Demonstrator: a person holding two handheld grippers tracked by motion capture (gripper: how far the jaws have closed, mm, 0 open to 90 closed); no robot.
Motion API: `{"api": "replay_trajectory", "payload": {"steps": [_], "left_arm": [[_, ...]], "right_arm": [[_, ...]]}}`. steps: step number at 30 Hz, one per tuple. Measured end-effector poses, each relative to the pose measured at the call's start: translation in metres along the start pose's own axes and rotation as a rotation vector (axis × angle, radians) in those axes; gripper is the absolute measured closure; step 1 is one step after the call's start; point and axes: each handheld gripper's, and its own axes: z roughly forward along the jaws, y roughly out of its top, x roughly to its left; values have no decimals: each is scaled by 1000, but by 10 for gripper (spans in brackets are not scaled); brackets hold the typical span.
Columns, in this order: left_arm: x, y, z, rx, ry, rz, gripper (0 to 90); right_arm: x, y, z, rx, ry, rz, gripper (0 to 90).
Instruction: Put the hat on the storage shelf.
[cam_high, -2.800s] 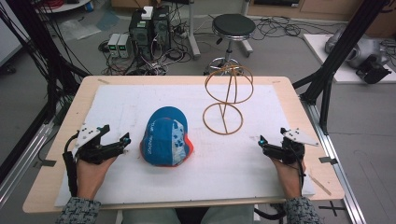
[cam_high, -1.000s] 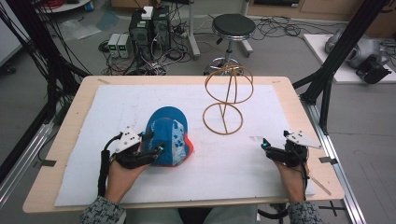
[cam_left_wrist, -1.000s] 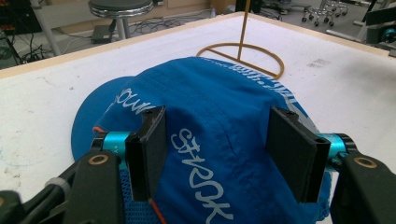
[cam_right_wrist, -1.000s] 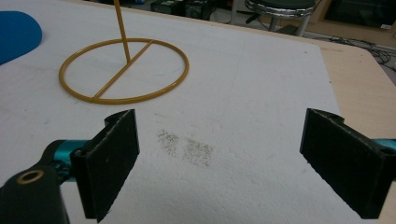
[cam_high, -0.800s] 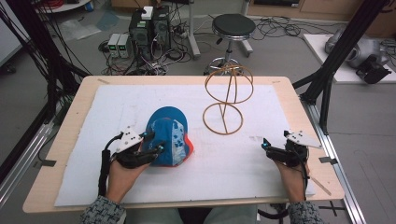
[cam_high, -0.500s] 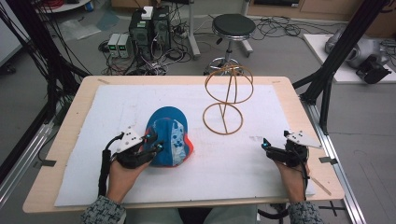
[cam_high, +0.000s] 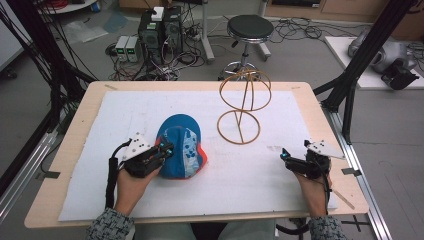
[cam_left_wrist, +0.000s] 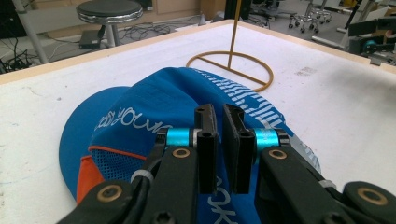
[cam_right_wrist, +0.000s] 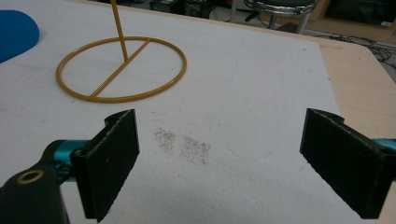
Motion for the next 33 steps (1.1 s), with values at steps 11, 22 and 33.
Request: {"api": "replay_trajectory", "payload": {"steps": [11,22,33], "left_arm": [[-3,-2,2,2,56,38,582],[-5,-9,8,68,102,66,664],[-6,-5,9,94,60,48,891]], "right_arm": [[0,0,0,2,1,-5,108],[0,-1,1,9,5,-10,109],[-1,-1,1,10,5,-9,108]]}}
